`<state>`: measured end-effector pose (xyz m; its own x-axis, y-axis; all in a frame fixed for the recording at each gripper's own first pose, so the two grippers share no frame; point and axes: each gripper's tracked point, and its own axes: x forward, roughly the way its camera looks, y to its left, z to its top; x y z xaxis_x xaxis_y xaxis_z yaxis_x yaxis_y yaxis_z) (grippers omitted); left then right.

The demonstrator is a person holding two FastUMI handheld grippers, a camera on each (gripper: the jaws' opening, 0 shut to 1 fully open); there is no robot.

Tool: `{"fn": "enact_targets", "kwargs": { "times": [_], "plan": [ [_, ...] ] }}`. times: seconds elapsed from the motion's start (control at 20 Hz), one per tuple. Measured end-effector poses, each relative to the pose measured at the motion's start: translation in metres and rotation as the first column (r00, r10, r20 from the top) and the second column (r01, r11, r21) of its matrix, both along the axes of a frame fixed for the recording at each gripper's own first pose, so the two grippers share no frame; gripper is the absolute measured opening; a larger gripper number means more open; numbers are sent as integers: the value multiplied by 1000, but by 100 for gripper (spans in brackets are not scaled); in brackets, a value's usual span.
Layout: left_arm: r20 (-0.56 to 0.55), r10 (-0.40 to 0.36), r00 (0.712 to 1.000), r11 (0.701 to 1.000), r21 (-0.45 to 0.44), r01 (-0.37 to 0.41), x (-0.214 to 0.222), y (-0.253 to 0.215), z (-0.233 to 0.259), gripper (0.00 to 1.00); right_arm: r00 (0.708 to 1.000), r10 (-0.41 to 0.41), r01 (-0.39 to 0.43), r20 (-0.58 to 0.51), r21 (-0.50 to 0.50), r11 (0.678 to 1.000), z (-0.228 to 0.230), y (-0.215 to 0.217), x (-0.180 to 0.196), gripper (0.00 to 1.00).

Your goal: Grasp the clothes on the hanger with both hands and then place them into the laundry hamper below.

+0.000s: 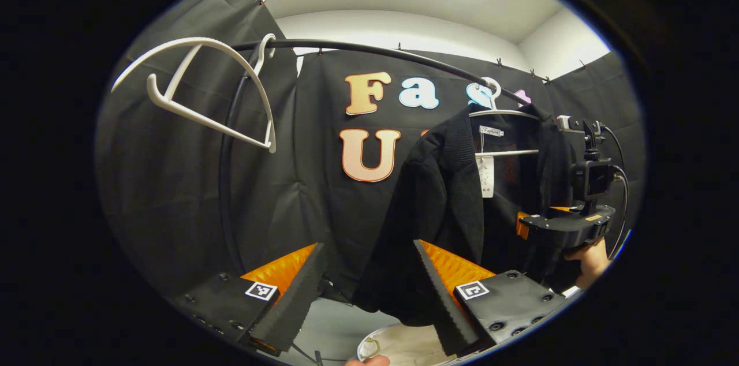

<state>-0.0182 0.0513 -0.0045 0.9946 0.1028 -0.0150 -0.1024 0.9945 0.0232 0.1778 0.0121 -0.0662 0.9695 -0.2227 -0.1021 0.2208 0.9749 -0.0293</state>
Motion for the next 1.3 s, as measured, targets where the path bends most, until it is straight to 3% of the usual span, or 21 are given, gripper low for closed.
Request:
{"fn": "enact_targets", "kwargs": {
  "times": [0.1,0.3,0.5,0.55,0.6,0.7,0.8,0.9,1.1,1.3],
  "plan": [
    [-1,3,1000,1000,0,-3,1,2,-1,93,1000,-4,4,10,13,1000,4,-10,-2,95],
    [-10,-42,999,999,-23,42,10,-14,-9,96,998,-46,47,46,-34,998,19,-50,-19,55],
    [-5,-152,988,986,-64,152,30,-60,-15,93,997,40,-37,63,-47,998,31,-63,-37,15],
    [0,-184,983,980,-79,184,36,-75,-16,97,996,65,-63,67,-32,997,36,-63,-44,6],
    [3,-221,975,971,-97,220,43,-92,-17,94,993,82,-80,84,-28,996,45,-66,-50,3],
    [9,-285,958,949,-135,284,56,-125,-24,97,988,92,-88,121,-34,996,59,-78,-61,2],
    [8,-307,952,939,-161,304,69,-147,-36,93,982,110,-105,151,-35,994,73,-79,-73,2],
    [1,-276,961,948,-164,272,91,-158,-48,96,977,134,-131,165,-31,991,83,-75,-81,2],
    [6,-144,990,982,-126,144,144,-166,-65,97,967,194,-188,165,-53,981,85,-69,-88,2],
    [44,-51,998,998,-32,53,184,-163,-69,95,956,247,-244,159,-38,969,82,-63,-91,2]
  ]
}}
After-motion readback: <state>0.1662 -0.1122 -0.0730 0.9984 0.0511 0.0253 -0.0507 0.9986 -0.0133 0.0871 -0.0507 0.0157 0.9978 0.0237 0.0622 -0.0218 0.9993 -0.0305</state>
